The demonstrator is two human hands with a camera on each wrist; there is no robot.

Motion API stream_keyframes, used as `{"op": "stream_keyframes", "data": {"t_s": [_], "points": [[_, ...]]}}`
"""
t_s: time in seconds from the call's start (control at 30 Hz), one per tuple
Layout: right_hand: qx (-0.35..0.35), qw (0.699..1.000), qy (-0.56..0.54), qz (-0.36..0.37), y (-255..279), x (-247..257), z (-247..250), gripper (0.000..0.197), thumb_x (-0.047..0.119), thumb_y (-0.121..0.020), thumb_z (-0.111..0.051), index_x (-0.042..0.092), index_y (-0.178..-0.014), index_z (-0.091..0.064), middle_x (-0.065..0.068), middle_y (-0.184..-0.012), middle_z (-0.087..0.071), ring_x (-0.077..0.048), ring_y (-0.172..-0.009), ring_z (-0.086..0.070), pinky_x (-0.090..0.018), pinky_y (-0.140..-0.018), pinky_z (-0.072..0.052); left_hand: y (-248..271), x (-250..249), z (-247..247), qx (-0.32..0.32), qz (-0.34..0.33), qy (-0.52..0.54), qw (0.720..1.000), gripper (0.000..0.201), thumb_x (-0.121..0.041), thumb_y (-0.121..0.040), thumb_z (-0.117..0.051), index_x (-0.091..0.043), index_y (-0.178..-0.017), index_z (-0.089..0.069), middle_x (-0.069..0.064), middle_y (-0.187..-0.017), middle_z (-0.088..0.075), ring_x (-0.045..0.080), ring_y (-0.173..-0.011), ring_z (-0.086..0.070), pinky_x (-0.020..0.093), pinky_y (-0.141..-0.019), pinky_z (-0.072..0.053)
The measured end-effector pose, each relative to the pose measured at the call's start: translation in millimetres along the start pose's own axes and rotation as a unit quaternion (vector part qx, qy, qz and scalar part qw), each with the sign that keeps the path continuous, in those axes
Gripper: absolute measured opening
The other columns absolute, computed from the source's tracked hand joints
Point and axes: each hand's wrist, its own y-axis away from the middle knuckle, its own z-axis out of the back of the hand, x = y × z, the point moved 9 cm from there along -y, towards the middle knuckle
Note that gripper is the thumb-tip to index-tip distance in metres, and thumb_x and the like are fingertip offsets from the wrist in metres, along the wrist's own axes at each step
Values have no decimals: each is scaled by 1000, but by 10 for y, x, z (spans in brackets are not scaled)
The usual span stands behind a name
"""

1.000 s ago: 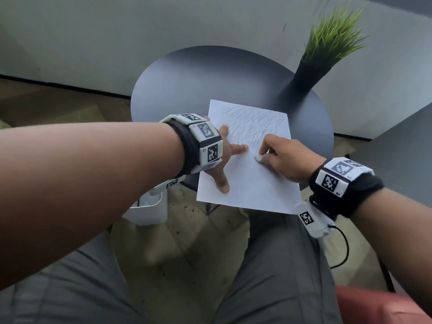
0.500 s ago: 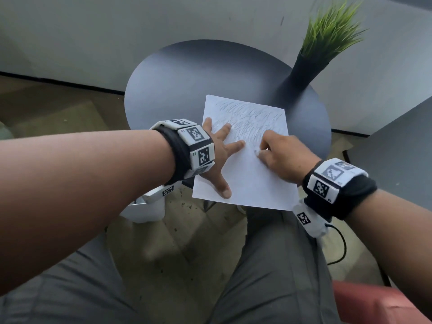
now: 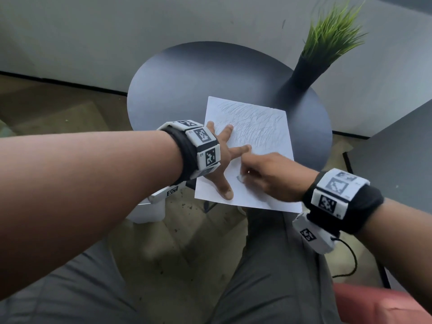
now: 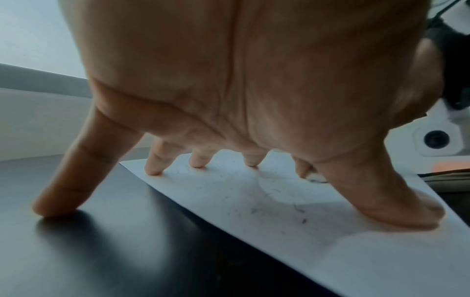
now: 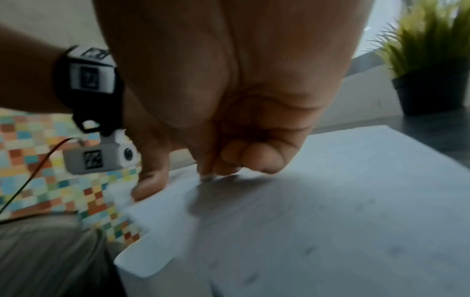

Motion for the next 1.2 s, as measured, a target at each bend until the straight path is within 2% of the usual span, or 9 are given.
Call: {"op": "stream_keyframes", "data": {"t_s": [0.17, 0.33, 0.5, 0.63, 0.73, 0.8, 0.9, 1.07, 1.2], "points": [[-119, 973, -16, -199, -80, -659, 341, 12, 32, -92, -51, 20, -93, -50, -7, -93, -62, -30, -86, -55, -38, -75, -47, 19, -10, 9, -3, 2, -11, 1000, 131, -90, -55, -65, -54, -149, 20, 6, -163, 24, 52, -146, 10, 71, -109, -19], [-14, 999, -22, -23, -35, -55, 30, 9, 29, -93, -55, 21, -96, -53, 2, -92, -63, -21, -85, -56, -32, -75, -44, 44, -2, 24, -2, 3, -8, 1000, 130, -88, -57, -66, -53, -149, 19, 5, -163, 26, 51, -147, 11, 71, -110, -19], [-107, 973, -57, -198, -26, -908, 372, 15, 38, -92, -58, 23, -92, -57, 1, -92, -63, -21, -87, -56, -32, -72, -40, 68, 1, 26, 5, 6, 2, 1000, 129, -88, -56, -66, -55, -149, 16, 5, -164, 21, 51, -147, 6, 70, -109, -20], [-118, 973, -80, -184, -41, -887, 310, 15, 38, -93, -56, 22, -92, -55, 3, -88, -61, -20, -86, -57, -32, -71, -41, 113, -4, 123, -8, 6, 8, 1000, 111, -97, -57, -51, -55, -151, -9, 6, -157, -19, 42, -136, -34, 60, -99, -38], [-100, 980, -84, -151, -45, -692, 243, 14, 39, -93, -56, 25, -93, -54, 6, -85, -60, -16, -83, -57, -32, -71, -44, 137, 13, 228, -50, 15, -2, 999, 98, -99, -59, -44, -48, -142, -32, 5, -135, -40, 35, -124, -45, 64, -99, -33], [-82, 986, -71, -128, -65, -545, 185, 14, 40, -93, -56, 26, -94, -54, 7, -85, -60, -15, -82, -57, -32, -71, -45, 124, 14, 200, -70, 13, -1, 997, 100, -96, -58, -51, -46, -142, -32, 6, -137, -37, 33, -127, -40, 64, -100, -33], [-58, 990, -69, -105, -87, -424, 129, 14, 40, -92, -58, 28, -94, -54, 9, -84, -61, -14, -82, -58, -30, -70, -44, 91, -33, 34, -53, -8, 15, 998, 115, -92, -57, -60, -49, -152, -11, 4, -161, -9, 33, -146, -14, 63, -105, -33], [-125, 976, -51, -169, -59, -548, 280, 12, 36, -91, -53, 23, -93, -52, -2, -93, -62, -26, -86, -57, -37, -75, -48, 54, -23, 19, -42, -16, 19, 999, 124, -88, -59, -64, -48, -155, 4, 0, -166, 11, 32, -151, 2, 60, -109, -29], [-41, 999, -10, -5, -44, 84, -9, 14, 32, -92, -53, 20, -98, -54, -2, -88, -63, -28, -82, -58, -37, -73, -49, 34, -16, 27, -32, -24, 13, 999, 124, -85, -61, -66, -48, -155, 7, 0, -166, 16, 33, -152, 7, 61, -112, -23]]}}
